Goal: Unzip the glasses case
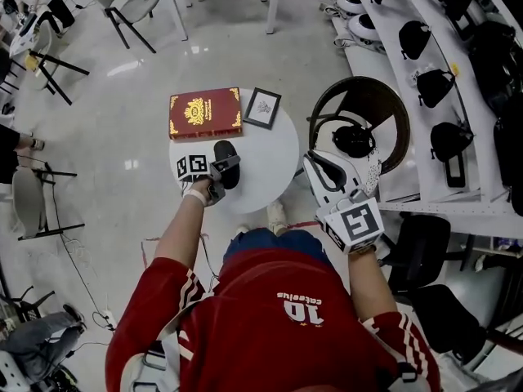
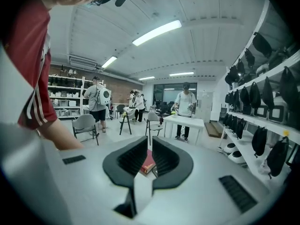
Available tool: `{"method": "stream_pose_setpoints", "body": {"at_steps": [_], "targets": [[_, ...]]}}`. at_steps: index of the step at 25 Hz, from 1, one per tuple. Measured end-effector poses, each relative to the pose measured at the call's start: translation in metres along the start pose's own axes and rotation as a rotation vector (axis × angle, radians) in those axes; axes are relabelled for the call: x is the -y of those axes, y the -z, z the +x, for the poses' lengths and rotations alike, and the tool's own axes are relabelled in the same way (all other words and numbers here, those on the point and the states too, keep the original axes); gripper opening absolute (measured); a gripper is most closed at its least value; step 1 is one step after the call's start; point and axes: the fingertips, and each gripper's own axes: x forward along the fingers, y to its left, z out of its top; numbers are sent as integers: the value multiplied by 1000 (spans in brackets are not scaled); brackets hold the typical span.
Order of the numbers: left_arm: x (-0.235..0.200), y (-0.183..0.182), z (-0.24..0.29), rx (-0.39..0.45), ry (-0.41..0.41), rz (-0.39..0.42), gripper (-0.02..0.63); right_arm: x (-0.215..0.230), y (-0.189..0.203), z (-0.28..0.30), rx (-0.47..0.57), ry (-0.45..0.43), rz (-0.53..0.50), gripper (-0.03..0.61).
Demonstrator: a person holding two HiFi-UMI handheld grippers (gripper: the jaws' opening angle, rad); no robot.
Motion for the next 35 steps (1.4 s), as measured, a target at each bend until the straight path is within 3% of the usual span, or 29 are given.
{"method": "stream_pose_setpoints", "body": {"at_steps": [6,13,16,23,35], "targets": [[-28,-6,14,2,-58,-10,276,14,9,9,-21,-3,7,23],[-38,-9,10,7,-149,84,278,12,15,22,-38,-33,14,23],[-37,-9,5,3,-180,128,310,12,12,25,-39,-36,9,23],[-44,-13,-14,18,-241,159,313,7,6,27,-31,-50,10,23],[-33,-17,-54,111,-241,135,316,3,-18,21,8,-64,10,23]]}}
